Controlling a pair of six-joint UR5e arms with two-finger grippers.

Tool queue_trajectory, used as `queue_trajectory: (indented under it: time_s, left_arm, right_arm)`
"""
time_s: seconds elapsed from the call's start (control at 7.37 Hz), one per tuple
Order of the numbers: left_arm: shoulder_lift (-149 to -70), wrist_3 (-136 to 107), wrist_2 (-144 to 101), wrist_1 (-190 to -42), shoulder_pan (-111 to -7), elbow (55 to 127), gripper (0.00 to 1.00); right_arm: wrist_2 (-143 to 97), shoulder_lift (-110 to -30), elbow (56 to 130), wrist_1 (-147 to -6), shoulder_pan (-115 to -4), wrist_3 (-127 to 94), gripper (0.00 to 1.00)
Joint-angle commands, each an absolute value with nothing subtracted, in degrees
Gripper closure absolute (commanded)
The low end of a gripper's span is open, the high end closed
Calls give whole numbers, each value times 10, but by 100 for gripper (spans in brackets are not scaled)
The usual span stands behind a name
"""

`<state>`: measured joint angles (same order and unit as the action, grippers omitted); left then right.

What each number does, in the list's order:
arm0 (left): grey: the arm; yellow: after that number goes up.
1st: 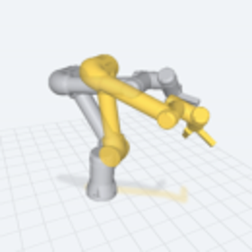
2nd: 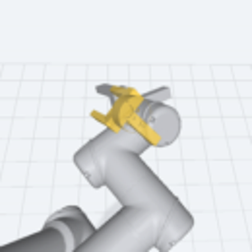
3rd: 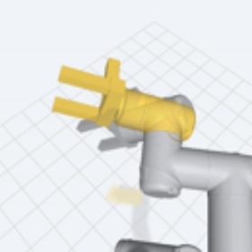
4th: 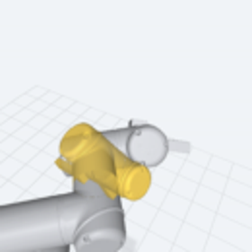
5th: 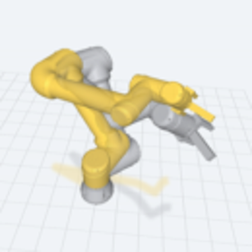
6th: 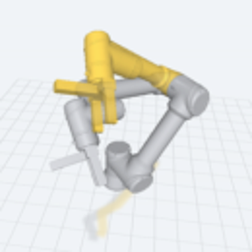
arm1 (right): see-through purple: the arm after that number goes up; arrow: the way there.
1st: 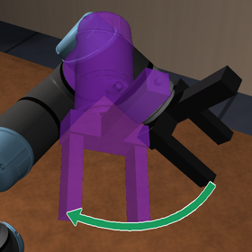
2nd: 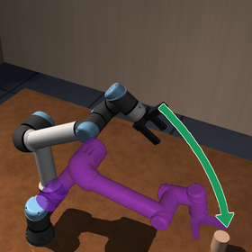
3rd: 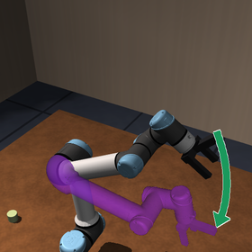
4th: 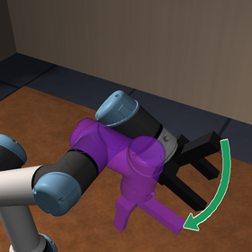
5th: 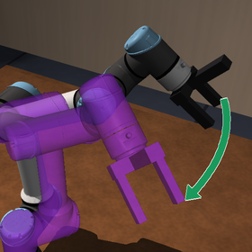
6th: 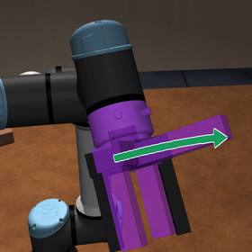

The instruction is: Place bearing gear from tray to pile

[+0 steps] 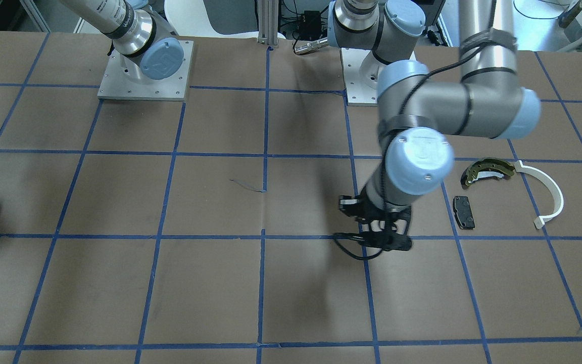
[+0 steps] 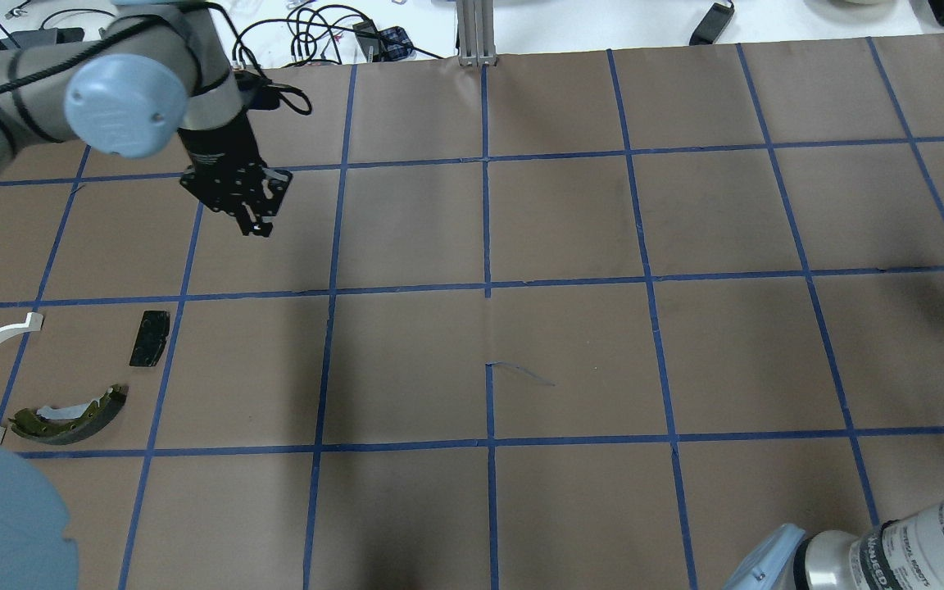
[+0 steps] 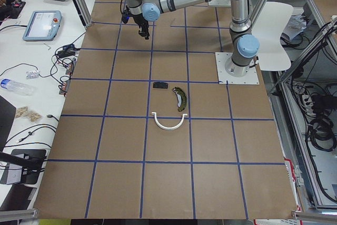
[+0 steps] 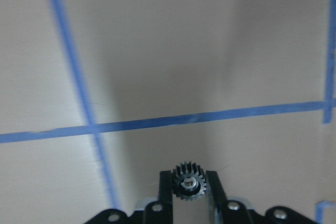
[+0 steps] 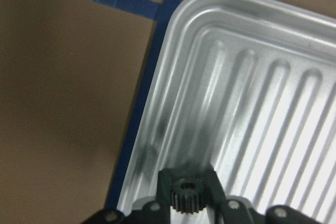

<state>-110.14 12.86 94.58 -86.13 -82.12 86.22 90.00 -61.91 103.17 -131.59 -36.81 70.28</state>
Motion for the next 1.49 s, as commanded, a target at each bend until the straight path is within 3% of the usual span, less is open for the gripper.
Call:
queue_trajectory:
  time_s: [0.0,0.27,0.68,1.09,1.36]
  left_arm:
    - [-1100,227,982,-861,-698,880,100]
    - [-1113,264,990,-778,-621,924,100]
    - [-1120,340,988,-649,-580,1010,100]
    - [-1128,339,984,-633,-576,1040,100]
    - [-1138,338,985,-628,-562,1046,100]
  right_arm:
    - [904,-641,1031,-1312,-383,695,100]
    - [914,-705,1037,-1275,-454,620,100]
    - [931,-789,1055,-1186,-670,358,100]
    - [924,-777,1083,-1193,-940,-2,100]
    - [904,-704,1075,-1303,-1063,-146,100]
